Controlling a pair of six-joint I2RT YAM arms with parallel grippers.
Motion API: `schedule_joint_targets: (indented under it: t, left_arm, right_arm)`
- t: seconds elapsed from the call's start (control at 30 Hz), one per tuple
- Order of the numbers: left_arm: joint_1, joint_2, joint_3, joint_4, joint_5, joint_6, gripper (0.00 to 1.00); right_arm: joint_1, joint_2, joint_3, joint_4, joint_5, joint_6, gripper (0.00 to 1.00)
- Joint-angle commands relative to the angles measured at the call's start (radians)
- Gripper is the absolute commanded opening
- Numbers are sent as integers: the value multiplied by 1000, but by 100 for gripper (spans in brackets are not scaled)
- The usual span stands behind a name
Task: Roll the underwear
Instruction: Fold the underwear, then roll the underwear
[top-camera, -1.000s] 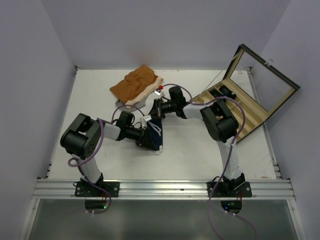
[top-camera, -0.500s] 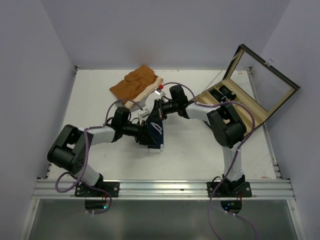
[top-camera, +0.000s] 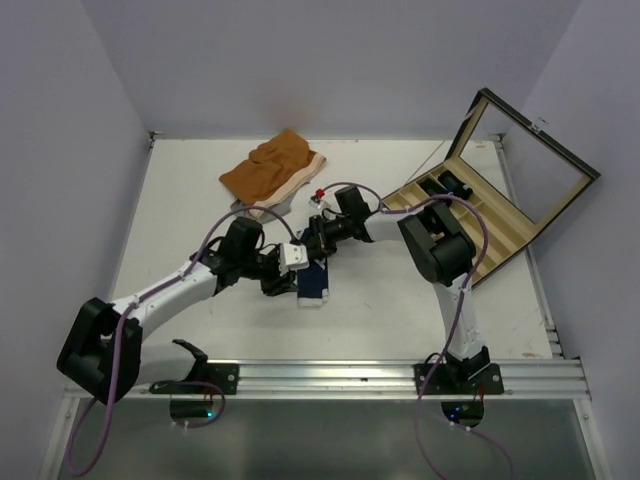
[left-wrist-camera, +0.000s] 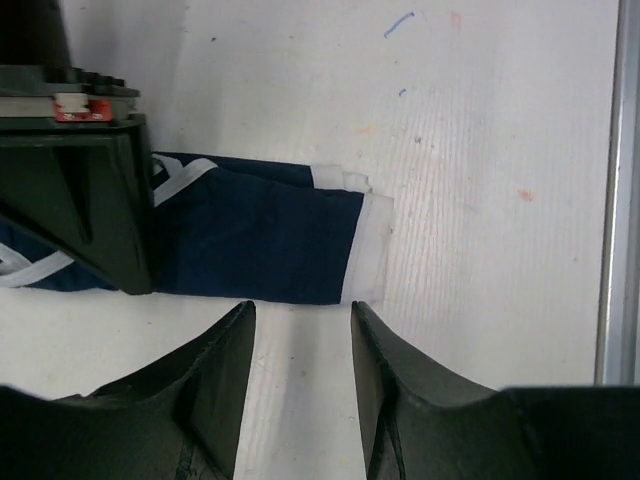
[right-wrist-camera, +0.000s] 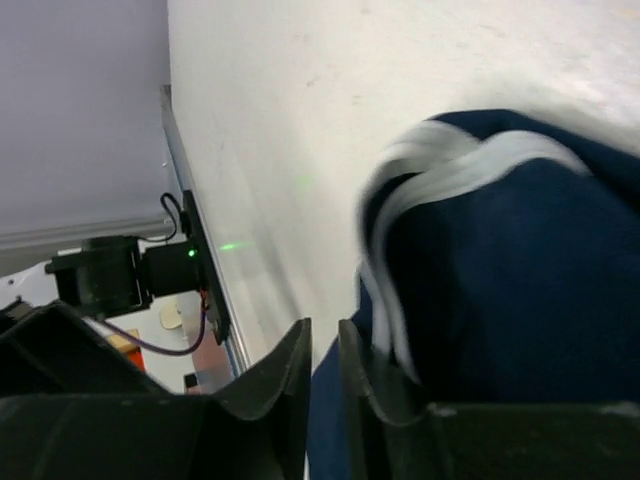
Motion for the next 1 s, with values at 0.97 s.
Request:
schedule_joint_targets:
  t: [0.97]
  left_arm:
    - [-346, 176, -100, 228, -379, 300, 47]
  right_arm:
    - [72, 9, -101, -199, -12, -224, 21]
